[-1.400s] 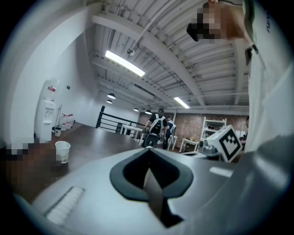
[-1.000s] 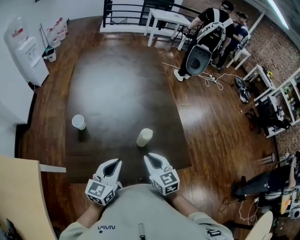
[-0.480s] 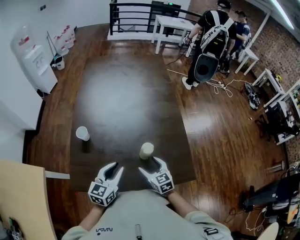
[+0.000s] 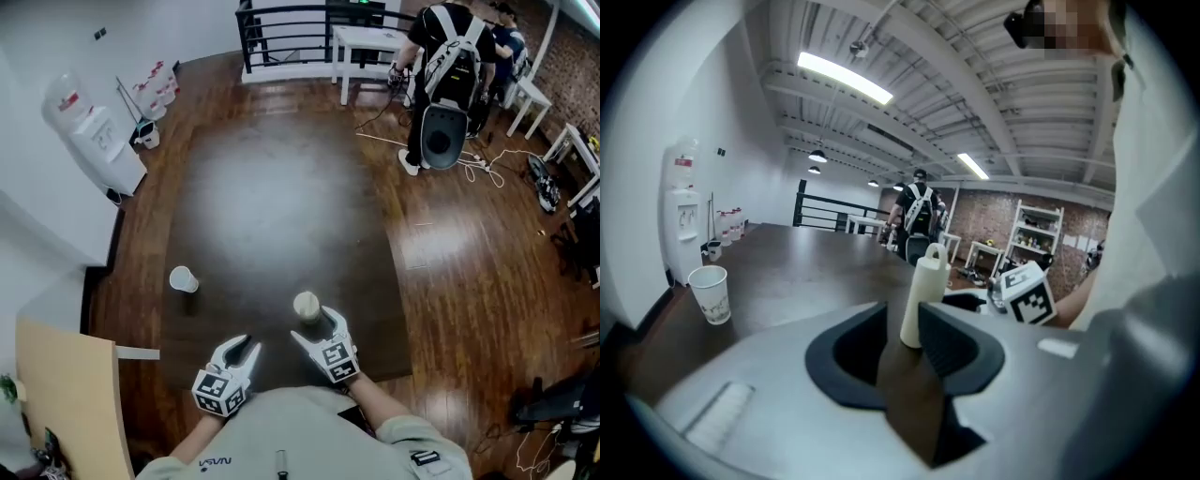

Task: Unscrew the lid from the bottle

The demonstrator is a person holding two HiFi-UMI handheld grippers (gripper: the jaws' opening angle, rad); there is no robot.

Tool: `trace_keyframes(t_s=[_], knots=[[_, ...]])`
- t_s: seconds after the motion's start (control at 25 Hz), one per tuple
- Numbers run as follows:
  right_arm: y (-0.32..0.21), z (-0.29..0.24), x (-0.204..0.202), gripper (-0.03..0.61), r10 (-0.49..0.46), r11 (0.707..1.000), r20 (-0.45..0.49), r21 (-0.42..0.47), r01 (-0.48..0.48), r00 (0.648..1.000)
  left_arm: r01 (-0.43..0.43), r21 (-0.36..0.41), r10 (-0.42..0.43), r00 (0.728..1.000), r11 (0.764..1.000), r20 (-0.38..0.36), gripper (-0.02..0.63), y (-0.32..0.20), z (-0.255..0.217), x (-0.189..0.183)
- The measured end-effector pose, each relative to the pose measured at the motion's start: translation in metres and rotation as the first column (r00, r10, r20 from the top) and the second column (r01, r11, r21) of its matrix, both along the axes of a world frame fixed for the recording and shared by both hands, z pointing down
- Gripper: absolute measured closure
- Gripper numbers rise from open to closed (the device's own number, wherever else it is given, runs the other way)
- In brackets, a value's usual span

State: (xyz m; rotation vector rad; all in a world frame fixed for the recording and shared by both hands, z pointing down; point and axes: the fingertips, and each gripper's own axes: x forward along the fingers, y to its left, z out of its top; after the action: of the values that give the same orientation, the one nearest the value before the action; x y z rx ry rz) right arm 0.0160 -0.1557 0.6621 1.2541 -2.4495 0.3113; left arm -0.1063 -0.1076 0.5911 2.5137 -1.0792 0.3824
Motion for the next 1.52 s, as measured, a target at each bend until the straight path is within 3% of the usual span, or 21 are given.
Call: trace_keyframes(t_s=[0.4, 1.04, 1.2, 1.28, 1.52], knots=[[-0.009, 0.018, -0.014, 0.183, -0.051, 0.999, -0.017, 0.002, 0.051, 0.999, -0.022, -0.038, 0.023, 0.999, 0.999, 0.045, 0.521, 0.000, 0.004, 0.011], [-0.039, 0.028, -0.038, 0.183, -0.082, 0.997, -0.004, 0.006, 0.082, 0.997, -0.036, -0.085, 0.041, 0.997, 0.996, 0.059, 0.526, -0.015, 0.020, 0.009], [-0.045, 0.025, -0.038, 0.268, -0.082, 0.996, -0.022, 0.018, 0.083, 0.996, -0.035, -0.085, 0.040, 0.998, 0.996, 0.057, 0.526, -0.015, 0.022, 0.011], [-0.045, 0.025, -0.038, 0.279, -0.099, 0.995, -0.024, 0.001, 0.099, 0.995, -0.027, -0.076, 0.031, 0.998, 0.997, 0.053, 0.526, -0.017, 0.020, 0.011], [-0.029, -0.002, -0.048, 0.279, -0.214, 0.971, 0.106, -0.086, 0.223, 0.971, 0.035, -0.046, -0.036, 0.999, 0.998, -0.016, 0.527, -0.029, 0.003, 0.003]])
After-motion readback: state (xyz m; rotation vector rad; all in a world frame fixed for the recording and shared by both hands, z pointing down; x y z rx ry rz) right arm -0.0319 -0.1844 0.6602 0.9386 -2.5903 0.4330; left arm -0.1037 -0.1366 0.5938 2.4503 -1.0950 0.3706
